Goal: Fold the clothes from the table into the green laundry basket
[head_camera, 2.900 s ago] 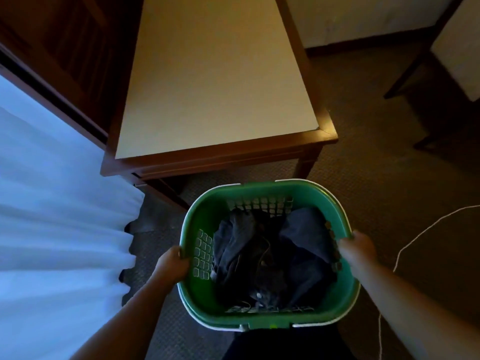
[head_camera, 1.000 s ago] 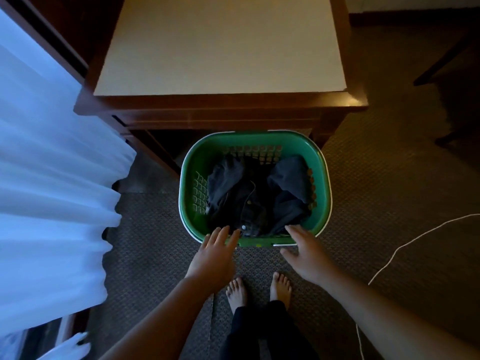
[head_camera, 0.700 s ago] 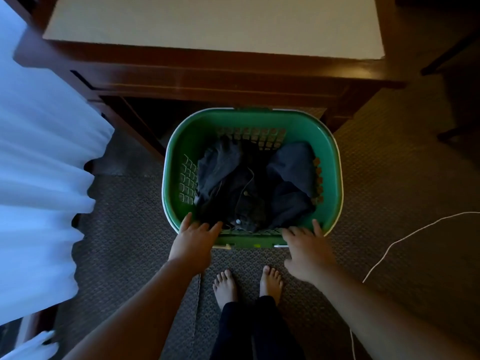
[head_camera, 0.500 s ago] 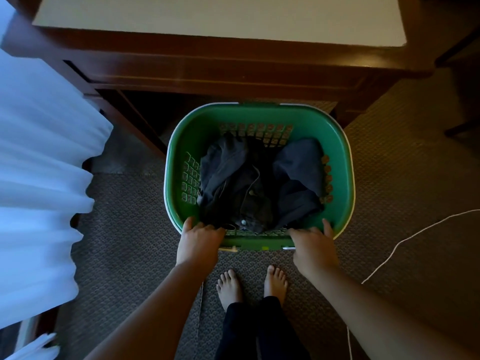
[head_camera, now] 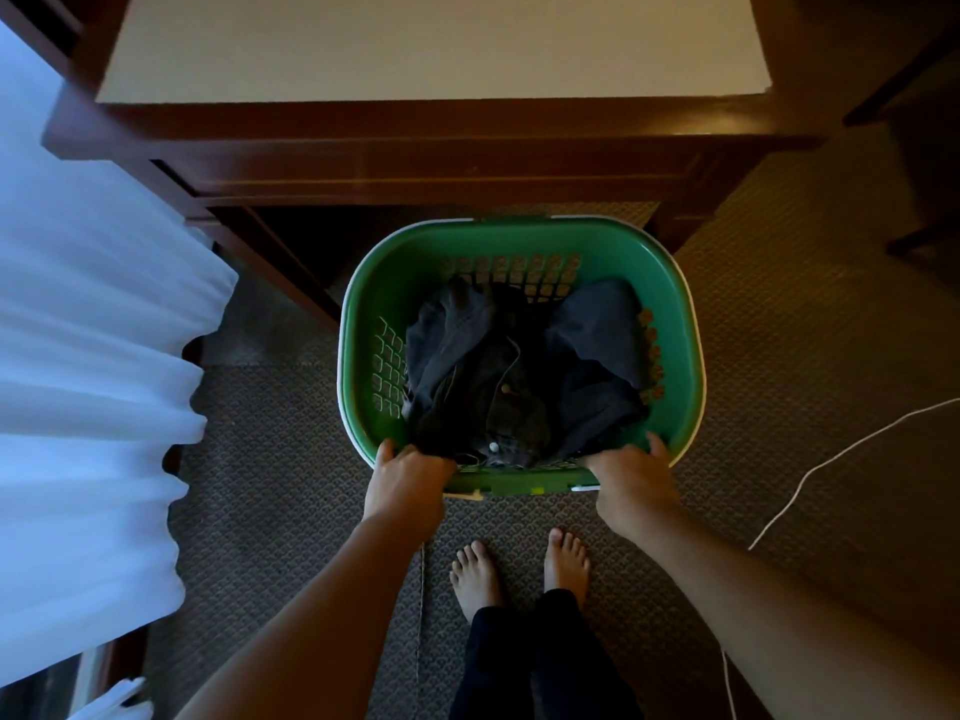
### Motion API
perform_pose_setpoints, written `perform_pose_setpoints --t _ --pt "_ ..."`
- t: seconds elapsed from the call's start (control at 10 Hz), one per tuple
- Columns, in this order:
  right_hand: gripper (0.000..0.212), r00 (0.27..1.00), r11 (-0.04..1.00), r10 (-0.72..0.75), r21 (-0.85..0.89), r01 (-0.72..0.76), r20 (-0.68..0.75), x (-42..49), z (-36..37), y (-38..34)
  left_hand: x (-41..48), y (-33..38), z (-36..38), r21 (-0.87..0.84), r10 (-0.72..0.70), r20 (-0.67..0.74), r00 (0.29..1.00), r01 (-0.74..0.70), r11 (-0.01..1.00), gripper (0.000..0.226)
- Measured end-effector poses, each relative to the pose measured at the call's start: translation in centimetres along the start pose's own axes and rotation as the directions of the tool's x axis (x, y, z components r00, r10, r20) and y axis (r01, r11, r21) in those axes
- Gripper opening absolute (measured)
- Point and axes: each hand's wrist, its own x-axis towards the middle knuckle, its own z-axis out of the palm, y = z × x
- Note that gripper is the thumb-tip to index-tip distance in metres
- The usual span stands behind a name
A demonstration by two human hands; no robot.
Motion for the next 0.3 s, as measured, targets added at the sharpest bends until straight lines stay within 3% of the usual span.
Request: perform_pose_setpoints --t 0.1,0.2,0.3 --pt "0.056 0.987 0.992 -0.115 0.069 0.108 0.109 -0.5 -0.2 0.8 -0.9 0.5 0.7 -0.023 -0.008 0.032 0.999 0.009 1.000 0.056" --pt "0.078 0.968 0.929 -0.237 0.311 0.199 0.088 -1.4 -0.7 1.1 -1.9 1.3 0.2 -0.203 0.057 0.027 0.998 -0.050 0.978 0.086" --pt "0.077 0.960 0.901 -0.264 0.334 0.278 -0.087 -2.2 -1.8 0.2 -2.2 3.4 -2.2 -0.469 0.064 -0.026 0.998 -0.069 0.880 0.092"
